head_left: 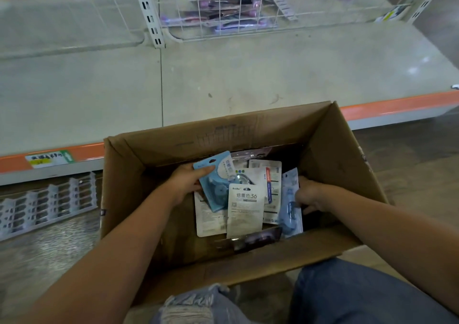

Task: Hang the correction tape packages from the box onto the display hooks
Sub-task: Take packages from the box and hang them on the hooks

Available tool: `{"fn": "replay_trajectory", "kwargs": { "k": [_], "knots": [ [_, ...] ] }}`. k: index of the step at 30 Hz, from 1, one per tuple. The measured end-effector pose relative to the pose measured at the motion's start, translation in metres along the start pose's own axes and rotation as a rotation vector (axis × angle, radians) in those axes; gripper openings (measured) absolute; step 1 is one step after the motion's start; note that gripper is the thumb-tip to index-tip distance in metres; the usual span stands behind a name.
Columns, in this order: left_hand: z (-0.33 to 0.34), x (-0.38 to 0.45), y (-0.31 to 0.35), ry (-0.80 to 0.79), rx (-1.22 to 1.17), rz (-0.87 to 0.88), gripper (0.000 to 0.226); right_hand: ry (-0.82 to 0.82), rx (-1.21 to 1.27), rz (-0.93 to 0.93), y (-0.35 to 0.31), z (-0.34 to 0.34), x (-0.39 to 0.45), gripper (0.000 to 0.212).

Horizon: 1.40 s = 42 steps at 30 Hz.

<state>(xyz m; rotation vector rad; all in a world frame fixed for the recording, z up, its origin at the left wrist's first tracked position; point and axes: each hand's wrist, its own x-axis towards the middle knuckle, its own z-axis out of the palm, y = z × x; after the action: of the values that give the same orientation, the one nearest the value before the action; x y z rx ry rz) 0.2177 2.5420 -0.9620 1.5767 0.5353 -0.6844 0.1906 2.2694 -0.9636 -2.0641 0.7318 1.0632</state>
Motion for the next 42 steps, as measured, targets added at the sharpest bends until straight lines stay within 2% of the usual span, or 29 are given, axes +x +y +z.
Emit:
{"fn": "replay_trajectory", "kwargs": {
  "k": [5,9,11,13,16,18,20,22,27,31,34,37,40,42],
  "knots": [
    [0.018,-0.001,-0.018,-0.001,-0.035,-0.03,0.017,-0.075,0.088,0.043,-0.008,0.007,-0.011,0.056],
    [0.03,0.003,-0.03,-0.111,0.043,-0.018,0.019,-0.142,0.157,0.083,-0.004,0.014,-0.011,0.086],
    [0.032,0.006,-0.034,-0.073,0.086,-0.014,0.022,-0.126,0.149,0.102,-0.003,0.018,-0.009,0.093],
    [0.033,0.01,-0.037,-0.038,0.063,-0.032,0.022,-0.124,0.137,0.107,-0.003,0.023,-0.007,0.088],
    [0.035,0.012,-0.037,-0.042,0.047,-0.061,0.024,-0.138,0.125,0.115,-0.01,0.034,-0.004,0.064],
    [0.036,0.013,-0.036,-0.05,0.034,-0.065,0.024,-0.057,0.148,0.105,-0.018,0.046,0.0,0.048],
    [0.038,0.014,-0.036,-0.066,0.041,-0.062,0.025,0.057,0.144,0.086,-0.02,0.055,0.006,0.041],
    [0.039,0.015,-0.037,-0.096,0.063,-0.064,0.026,0.097,0.132,0.076,-0.018,0.057,0.01,0.036],
    [0.039,0.01,-0.034,-0.222,0.116,-0.069,0.022,0.03,0.357,0.144,-0.018,0.028,0.022,0.035],
    [0.031,-0.006,-0.021,-0.173,-0.013,-0.146,0.023,-0.165,0.512,0.204,-0.023,0.002,0.007,0.032],
    [0.019,-0.029,-0.003,-0.157,-0.152,-0.225,0.026,-0.273,0.633,0.157,-0.031,-0.014,-0.018,0.028],
    [0.008,-0.06,0.017,-0.149,-0.187,-0.292,0.03,-0.342,0.723,0.137,-0.044,-0.025,-0.053,0.024],
    [0.006,-0.104,0.045,-0.164,-0.195,-0.32,0.034,-0.386,0.733,0.152,-0.057,-0.036,-0.104,0.04],
    [0.006,-0.139,0.068,-0.159,-0.227,-0.349,0.034,-0.419,0.751,0.15,-0.066,-0.045,-0.146,0.042]
  ]
}}
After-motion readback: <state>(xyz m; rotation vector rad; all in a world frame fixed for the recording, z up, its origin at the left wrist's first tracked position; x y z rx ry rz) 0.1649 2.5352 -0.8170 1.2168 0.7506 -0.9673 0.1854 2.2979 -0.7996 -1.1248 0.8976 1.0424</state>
